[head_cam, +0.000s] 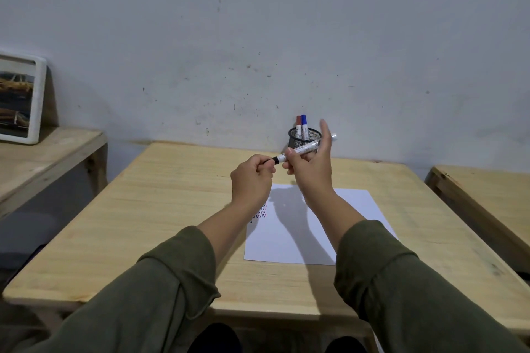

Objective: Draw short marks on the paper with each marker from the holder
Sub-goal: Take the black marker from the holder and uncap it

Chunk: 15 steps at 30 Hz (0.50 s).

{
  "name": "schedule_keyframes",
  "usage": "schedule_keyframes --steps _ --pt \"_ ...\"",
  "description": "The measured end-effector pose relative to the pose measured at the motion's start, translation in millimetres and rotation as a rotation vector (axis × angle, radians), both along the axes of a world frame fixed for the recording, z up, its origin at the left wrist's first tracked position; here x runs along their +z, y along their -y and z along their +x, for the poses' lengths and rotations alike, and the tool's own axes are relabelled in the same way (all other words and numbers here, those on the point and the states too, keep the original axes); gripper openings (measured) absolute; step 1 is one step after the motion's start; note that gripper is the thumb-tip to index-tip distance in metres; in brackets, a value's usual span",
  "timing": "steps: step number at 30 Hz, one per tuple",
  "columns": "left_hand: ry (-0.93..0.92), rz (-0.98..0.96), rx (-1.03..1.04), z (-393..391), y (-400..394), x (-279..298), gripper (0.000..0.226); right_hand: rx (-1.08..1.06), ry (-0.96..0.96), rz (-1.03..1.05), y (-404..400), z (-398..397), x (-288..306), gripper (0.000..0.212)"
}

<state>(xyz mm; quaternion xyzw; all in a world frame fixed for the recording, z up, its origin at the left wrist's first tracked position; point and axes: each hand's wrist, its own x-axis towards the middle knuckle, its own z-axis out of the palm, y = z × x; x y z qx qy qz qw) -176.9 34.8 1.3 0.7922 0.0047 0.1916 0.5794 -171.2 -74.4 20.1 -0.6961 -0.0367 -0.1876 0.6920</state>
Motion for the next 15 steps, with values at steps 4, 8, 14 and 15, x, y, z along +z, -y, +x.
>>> schedule_keyframes --steps 4,8,14,15 --pt "-0.011 -0.036 -0.009 -2.5 -0.6 0.4 0.016 -0.004 -0.044 0.148 -1.5 -1.1 -0.3 0.105" --pt "-0.013 -0.035 -0.014 -3.0 -3.2 3.3 0.018 0.007 -0.064 0.222 -1.7 1.6 -2.7 0.114" --pt "-0.076 -0.149 -0.034 -4.1 -1.8 0.3 0.016 0.100 -0.104 0.346 -2.8 3.0 1.1 0.083" --pt "-0.078 -0.143 -0.041 -3.5 -2.9 0.3 0.016 0.125 -0.119 0.327 -2.5 2.7 2.2 0.059"
